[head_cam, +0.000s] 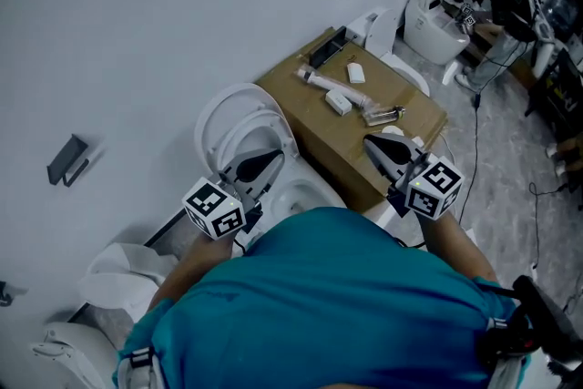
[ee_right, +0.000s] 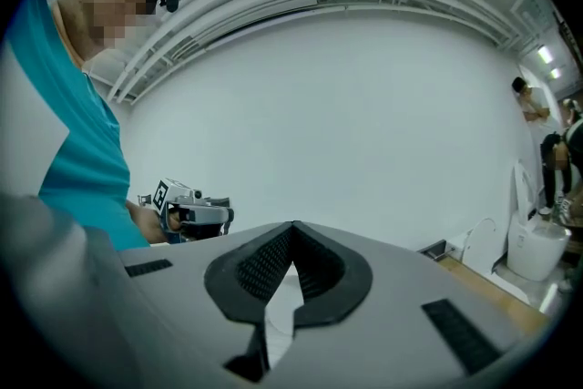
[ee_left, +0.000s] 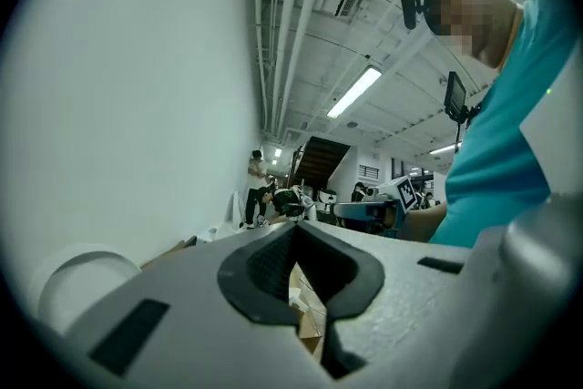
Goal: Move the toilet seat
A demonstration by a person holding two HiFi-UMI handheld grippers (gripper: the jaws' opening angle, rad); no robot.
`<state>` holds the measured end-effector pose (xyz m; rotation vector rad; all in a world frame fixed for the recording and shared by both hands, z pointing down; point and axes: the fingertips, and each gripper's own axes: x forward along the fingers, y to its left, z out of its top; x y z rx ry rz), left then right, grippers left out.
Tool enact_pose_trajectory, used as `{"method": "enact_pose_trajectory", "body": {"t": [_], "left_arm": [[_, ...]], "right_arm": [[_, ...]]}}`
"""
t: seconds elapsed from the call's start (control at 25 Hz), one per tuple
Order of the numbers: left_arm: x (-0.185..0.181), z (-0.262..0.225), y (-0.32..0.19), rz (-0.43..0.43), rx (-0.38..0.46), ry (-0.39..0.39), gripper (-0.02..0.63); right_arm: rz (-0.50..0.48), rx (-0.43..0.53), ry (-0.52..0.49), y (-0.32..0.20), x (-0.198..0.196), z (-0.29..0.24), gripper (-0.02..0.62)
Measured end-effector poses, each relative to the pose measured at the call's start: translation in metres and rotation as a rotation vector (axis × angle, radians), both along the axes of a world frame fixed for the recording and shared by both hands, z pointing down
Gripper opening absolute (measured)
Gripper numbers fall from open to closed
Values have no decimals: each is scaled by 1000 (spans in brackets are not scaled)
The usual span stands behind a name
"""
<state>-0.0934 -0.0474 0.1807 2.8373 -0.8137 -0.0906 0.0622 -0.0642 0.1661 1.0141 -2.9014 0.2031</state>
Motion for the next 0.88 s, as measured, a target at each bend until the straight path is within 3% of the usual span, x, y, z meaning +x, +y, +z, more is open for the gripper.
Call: {"method": "enact_pose_trajectory", "body": {"t": [0.88], "left_arm": [[-9, 4, -1, -15, -12, -15, 6]], "right_arm": [[-79, -44, 47, -5, -29, 22, -3]]}}
